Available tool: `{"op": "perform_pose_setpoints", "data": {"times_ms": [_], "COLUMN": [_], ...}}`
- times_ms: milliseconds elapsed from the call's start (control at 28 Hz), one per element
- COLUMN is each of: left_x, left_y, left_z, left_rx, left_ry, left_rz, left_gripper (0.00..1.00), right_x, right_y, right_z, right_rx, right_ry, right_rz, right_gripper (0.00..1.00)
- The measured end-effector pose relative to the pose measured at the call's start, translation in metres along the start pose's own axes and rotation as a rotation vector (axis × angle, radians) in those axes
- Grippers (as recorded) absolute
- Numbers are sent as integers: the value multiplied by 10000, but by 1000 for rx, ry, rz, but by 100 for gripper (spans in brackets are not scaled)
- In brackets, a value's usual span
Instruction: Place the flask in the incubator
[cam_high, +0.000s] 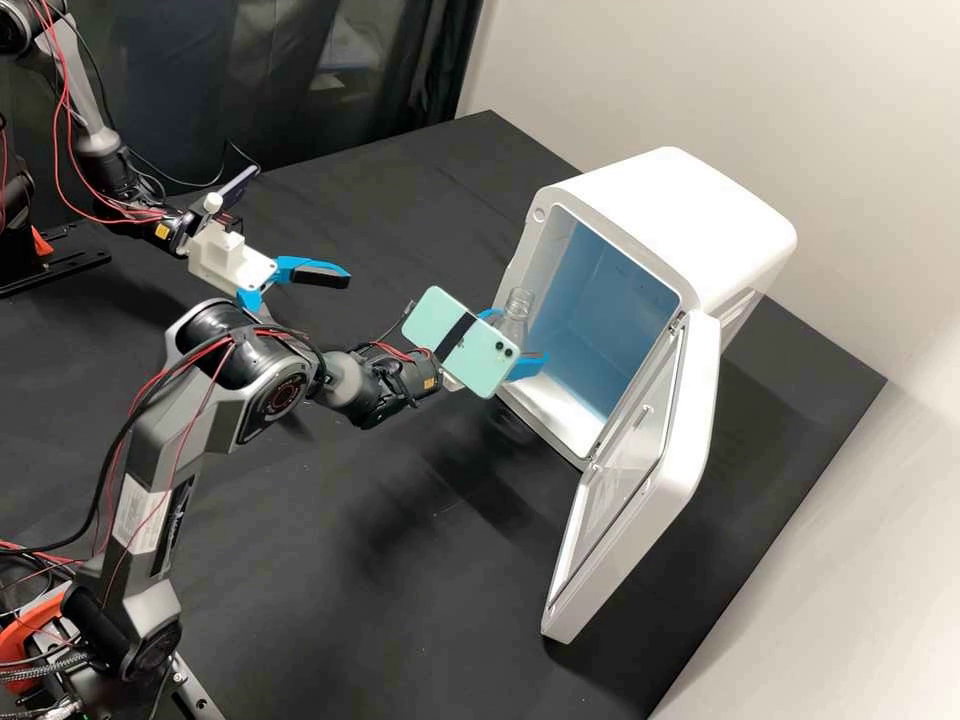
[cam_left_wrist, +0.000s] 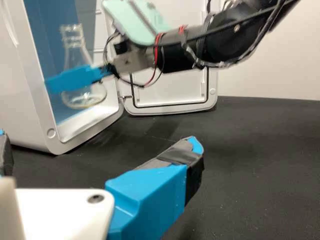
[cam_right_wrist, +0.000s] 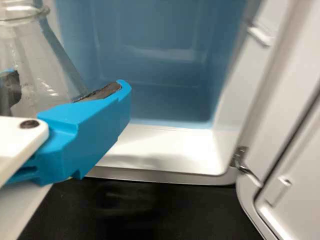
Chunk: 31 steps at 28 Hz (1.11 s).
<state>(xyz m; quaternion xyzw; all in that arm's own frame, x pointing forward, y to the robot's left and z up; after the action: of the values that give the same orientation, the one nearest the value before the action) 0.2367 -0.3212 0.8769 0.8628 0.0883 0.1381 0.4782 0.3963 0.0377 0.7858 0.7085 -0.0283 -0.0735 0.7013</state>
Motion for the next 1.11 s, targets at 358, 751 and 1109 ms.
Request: {"op": "perform_pose_setpoints", "data": {"times_ms": [358,751,1109], "left_x": [9,11,11], "left_y": [-23,-25,-25], "left_z": [39,49,49], "left_rx": [0,0,0], "left_ry": [-15,-19,-19], "left_rz": [-9,-10,-10], "left_gripper": [100,100,100], "right_x": [-75,142,345], "right_y": [249,244,146], "right_z": [223,125,-50], "right_rx": [72,52,-10], "right_ry": [-33,-24,-29], "right_rz": [71,92,77], "right_gripper": [0,0,0]}}
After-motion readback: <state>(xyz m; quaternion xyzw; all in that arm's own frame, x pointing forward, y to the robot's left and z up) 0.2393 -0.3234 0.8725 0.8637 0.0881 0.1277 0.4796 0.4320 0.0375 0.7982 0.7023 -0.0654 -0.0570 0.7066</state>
